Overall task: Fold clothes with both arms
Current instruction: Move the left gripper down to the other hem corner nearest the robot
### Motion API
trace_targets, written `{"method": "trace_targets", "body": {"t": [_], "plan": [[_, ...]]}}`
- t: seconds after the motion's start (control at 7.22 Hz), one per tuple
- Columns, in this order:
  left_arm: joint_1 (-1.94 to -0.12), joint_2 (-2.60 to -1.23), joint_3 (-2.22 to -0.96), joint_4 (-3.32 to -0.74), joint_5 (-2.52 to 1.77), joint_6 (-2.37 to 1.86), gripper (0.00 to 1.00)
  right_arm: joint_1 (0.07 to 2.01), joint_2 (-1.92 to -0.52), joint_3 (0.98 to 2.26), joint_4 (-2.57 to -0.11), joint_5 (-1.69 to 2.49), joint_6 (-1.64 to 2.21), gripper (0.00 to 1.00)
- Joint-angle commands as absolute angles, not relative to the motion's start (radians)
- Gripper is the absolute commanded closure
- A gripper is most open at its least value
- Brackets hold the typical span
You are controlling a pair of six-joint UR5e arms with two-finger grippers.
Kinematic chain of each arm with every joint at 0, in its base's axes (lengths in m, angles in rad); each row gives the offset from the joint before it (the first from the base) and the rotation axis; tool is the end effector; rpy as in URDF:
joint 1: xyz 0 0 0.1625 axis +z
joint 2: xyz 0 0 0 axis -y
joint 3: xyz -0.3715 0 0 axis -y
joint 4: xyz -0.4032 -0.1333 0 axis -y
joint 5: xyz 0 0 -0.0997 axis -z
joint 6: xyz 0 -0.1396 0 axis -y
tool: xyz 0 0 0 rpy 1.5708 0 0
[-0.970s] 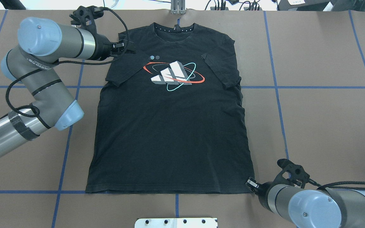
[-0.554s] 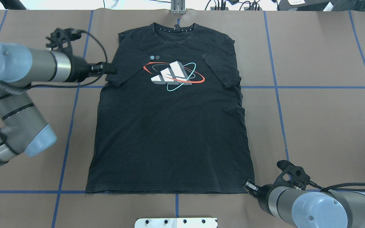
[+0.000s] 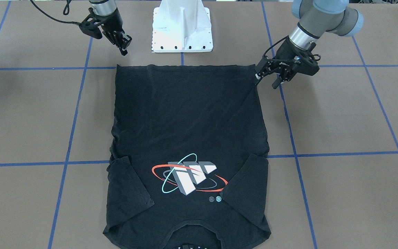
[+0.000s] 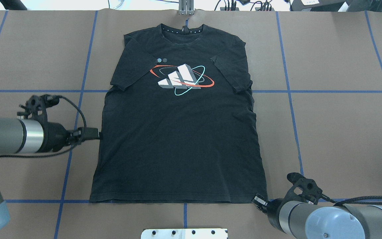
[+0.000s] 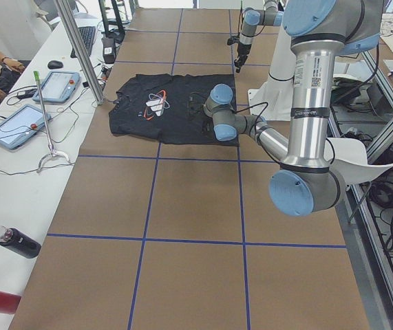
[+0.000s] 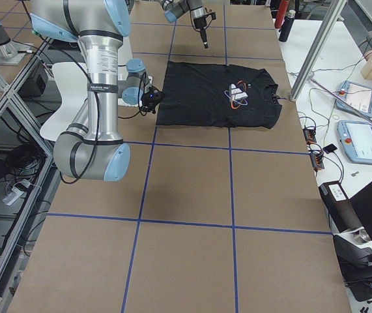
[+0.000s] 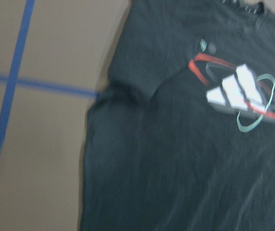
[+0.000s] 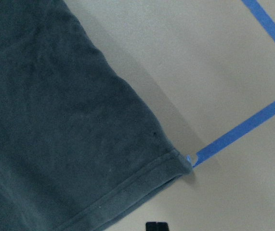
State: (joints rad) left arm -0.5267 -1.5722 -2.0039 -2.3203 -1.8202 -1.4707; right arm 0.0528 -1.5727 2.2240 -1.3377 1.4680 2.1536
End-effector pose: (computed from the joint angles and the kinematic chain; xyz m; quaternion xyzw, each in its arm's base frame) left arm 0.4077 -0.3514 0.3230 0.0725 0.5585 -0.1065 0.8194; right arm -0.4821 -0.1733 0.3005 -0.0671 -0.4246 0.3029 0.8506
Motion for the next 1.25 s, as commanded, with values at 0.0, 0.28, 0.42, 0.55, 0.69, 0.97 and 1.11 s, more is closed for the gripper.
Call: {"method": "trace_targets", "body": {"t": [0.0, 0.28, 0.42, 0.55, 0.69, 0.97, 1.11], "plan": [[-0.408, -1.549, -2.017, -2.319, -1.718, -1.598, 0.05, 0.052, -1.572, 2.197, -1.339, 1.441, 2.155, 0.28], [-0.407, -1.549, -2.019, -2.319, -1.718, -1.601, 0.05, 0.051, -1.574, 2.166, -1.339, 1.381, 2.155, 0.17], [-0.407, -1.549, -2.02, -2.319, -1.718, -1.601, 0.05, 0.051, -1.58, 2.157, -1.339, 1.361, 2.155, 0.15], [-0.405, -1.549, -2.02, -2.318, -1.718, -1.601, 0.05, 0.049, -1.578, 2.132, -1.339, 1.358, 2.155, 0.15], [-0.405, -1.549, -2.02, -2.319, -1.718, -1.601, 0.05, 0.049, -1.578, 2.125, -1.339, 1.356, 2.155, 0.15], [-0.4, -1.549, -2.019, -2.319, -1.717, -1.601, 0.05, 0.046, -1.577, 2.12, -1.339, 1.355, 2.155, 0.17], [-0.4, -1.549, -2.019, -2.319, -1.717, -1.601, 0.05, 0.045, -1.568, 2.109, -1.341, 1.355, 2.155, 0.19]]}}
